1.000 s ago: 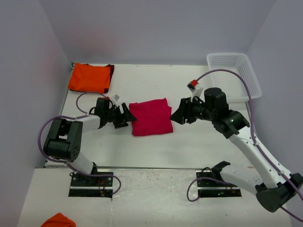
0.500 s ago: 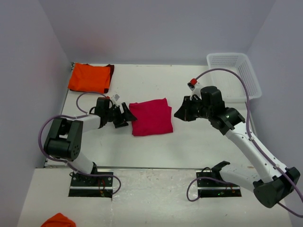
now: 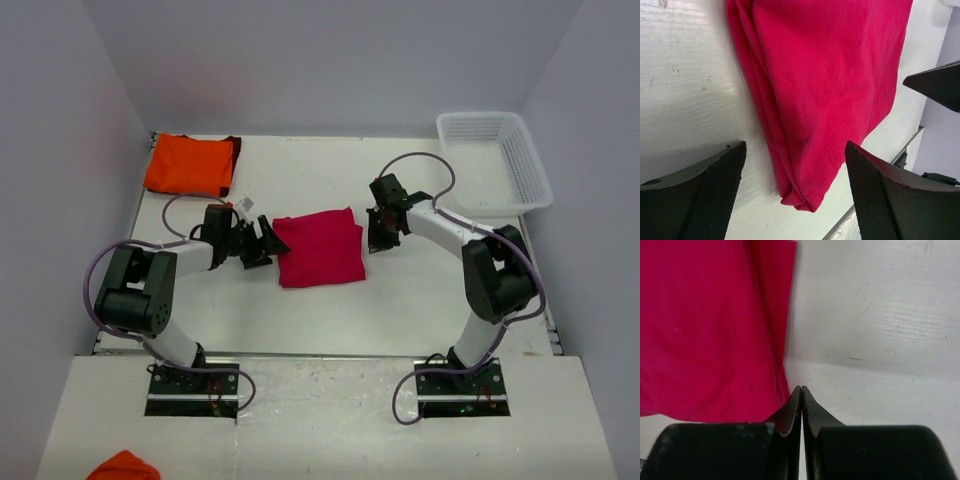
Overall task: Fold and stack the t-shirts
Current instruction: Fold the long partially folded tshirt into a neat square, then put the neatly folded tshirt into the corner of the board with the left arm
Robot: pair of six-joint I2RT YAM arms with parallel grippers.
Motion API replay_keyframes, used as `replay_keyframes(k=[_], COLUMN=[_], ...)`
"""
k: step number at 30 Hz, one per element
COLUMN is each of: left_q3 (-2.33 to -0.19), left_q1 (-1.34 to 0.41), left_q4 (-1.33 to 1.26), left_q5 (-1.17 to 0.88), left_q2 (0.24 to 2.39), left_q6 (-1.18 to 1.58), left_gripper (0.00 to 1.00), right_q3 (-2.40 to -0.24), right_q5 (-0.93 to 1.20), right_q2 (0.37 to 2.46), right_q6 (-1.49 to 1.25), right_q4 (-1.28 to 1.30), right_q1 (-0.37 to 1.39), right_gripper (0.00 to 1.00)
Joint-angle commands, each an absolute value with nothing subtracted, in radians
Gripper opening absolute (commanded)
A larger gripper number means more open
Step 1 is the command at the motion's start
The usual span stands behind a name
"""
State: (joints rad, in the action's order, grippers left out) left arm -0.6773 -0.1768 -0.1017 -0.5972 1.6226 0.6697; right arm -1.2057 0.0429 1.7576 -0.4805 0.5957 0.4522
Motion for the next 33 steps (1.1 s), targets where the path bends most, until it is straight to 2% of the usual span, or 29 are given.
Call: replay_keyframes(k=[1, 7, 13, 23, 33], left_q3=[-0.675, -0.673, -0.667, -0.67, -0.692], left_q1=[-0.169, -0.169, -0.169, -0.169, -0.169], left_q4=[-0.058, -0.08, -0.092, -0.069, -0.028], left_q5=[-0.538, -0.554, -0.561, -0.561, -0.551], left_q2=[1.654, 1.684, 1.69, 1.666, 1.643], left_q6=[0.627, 0.638, 0.646, 0.641, 0.632], left_gripper=[0.82, 0.82, 0.82, 0.82, 0.82], right_q3=[-1.266, -1.315, -1.416, -1.523, -1.486], right_q5=[0.043, 0.196, 0.336, 0.336, 0.291], right_q2=[1.73, 1.71, 1.81, 2.052, 2.103], right_q6=[-0.48, -0.448, -0.422, -0.457, -0.506], right_q4=[0.536, 0.534, 0.551, 0.564, 0.577], right_q1=[0.452, 0.471, 0.482, 0.48, 0.482], right_gripper=[0.0, 0.0, 0.0, 0.0, 0.0])
